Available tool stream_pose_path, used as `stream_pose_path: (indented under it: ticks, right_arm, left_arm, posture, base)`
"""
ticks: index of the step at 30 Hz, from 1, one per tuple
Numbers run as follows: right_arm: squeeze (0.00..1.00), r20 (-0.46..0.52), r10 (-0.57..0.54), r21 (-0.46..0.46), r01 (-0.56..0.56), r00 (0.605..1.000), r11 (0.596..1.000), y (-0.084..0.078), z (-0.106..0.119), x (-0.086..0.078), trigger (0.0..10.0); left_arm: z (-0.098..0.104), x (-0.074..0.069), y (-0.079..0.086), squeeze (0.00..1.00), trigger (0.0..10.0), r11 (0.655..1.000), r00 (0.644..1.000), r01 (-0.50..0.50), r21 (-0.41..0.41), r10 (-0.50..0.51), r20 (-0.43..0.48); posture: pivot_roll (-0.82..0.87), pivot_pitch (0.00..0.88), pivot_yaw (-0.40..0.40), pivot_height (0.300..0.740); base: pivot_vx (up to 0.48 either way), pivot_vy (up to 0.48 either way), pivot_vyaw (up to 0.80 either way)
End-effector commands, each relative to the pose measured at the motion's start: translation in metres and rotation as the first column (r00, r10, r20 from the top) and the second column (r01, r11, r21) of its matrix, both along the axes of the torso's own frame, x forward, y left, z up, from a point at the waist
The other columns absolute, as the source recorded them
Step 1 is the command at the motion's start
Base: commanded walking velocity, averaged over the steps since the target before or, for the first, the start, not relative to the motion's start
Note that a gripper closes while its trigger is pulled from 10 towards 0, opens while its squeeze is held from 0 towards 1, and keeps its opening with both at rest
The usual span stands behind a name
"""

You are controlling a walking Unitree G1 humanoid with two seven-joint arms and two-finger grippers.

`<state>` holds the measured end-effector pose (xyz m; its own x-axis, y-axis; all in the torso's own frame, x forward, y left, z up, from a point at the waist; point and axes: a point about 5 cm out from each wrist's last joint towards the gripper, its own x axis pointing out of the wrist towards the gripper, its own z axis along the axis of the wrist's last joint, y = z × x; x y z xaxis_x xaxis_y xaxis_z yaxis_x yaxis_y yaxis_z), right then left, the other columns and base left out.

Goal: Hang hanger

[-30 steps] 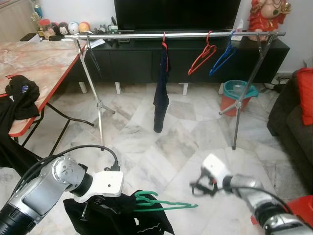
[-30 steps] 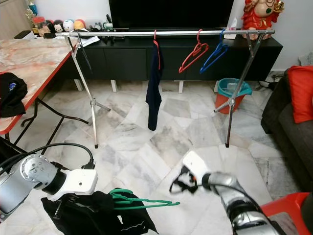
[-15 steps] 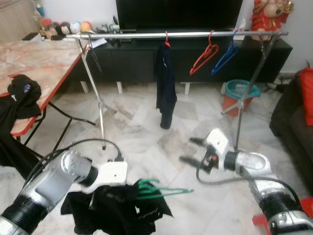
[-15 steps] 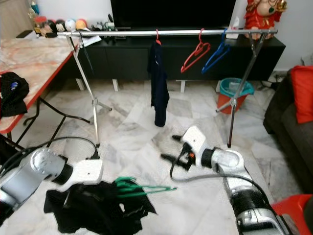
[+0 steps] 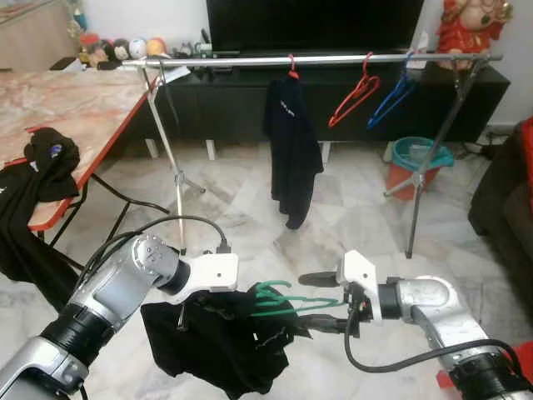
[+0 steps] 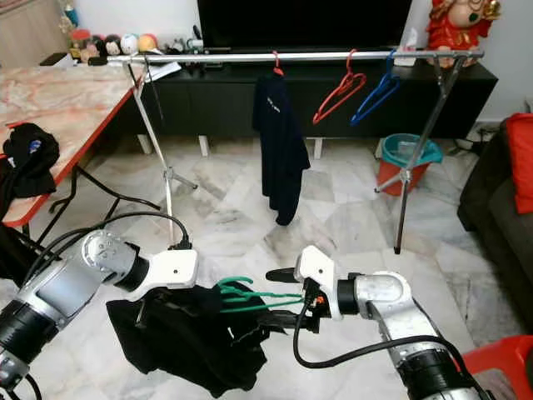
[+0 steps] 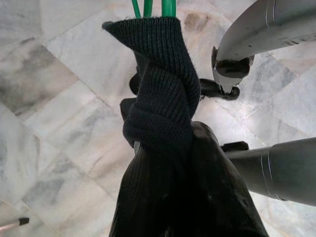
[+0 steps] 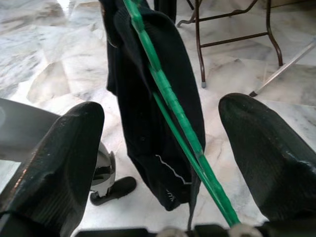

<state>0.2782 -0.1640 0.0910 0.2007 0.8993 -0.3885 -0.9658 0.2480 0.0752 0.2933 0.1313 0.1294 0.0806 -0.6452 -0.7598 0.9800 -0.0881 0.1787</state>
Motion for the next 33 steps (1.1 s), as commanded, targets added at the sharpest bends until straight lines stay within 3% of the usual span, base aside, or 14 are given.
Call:
stream_pose_path:
  ticks: [1, 11, 16, 26, 33]
  right_arm:
    - [0.00, -0.015, 0.064, 0.008, -0.064, 0.998, 0.998, 0.004, 0.004, -0.006, 10.0]
    - [0.00, -0.020, 0.079, -0.071, -0.080, 0.997, 0.994, 0.008, -0.007, -0.004, 10.0]
    - [0.00, 0.017, 0.026, -0.122, -0.024, 1.000, 0.992, 0.011, -0.015, 0.002, 10.0]
    - [0.00, 0.027, 0.019, -0.110, -0.016, 0.999, 0.994, 0.016, -0.023, 0.001, 10.0]
    - [0.00, 0.071, -0.021, -0.084, 0.027, 0.997, 0.996, 0.012, -0.016, 0.007, 10.0]
  left_arm:
    - [0.006, 0.004, -0.002, 0.00, 10.0, 1.000, 0.999, 0.020, 0.004, -0.020, 0.032]
    - [0.010, 0.003, -0.006, 0.00, 10.0, 0.999, 0.998, 0.045, 0.003, -0.046, 0.044]
    - [0.015, 0.001, -0.011, 0.00, 10.0, 0.997, 0.995, 0.076, -0.005, -0.075, 0.060]
    - [0.021, 0.000, -0.018, 0.00, 10.0, 0.994, 0.992, 0.103, -0.024, -0.101, 0.074]
    - [0.020, -0.001, -0.019, 0.00, 10.0, 0.994, 0.992, 0.105, -0.023, -0.103, 0.076]
  posture:
    - [0.03, 0.000, 0.040, 0.740]
    - [0.04, 0.000, 0.031, 0.740]
    - [0.04, 0.000, 0.030, 0.740]
    - [0.04, 0.000, 0.031, 0.740]
    - [0.04, 0.000, 0.029, 0.740]
  base:
    - [0.000, 0.000, 0.00]
    - [0.000, 0.000, 0.00]
    - [0.000, 0.000, 0.00]
    - [0.000, 0.000, 0.00]
    - [0.000, 0.000, 0.00]
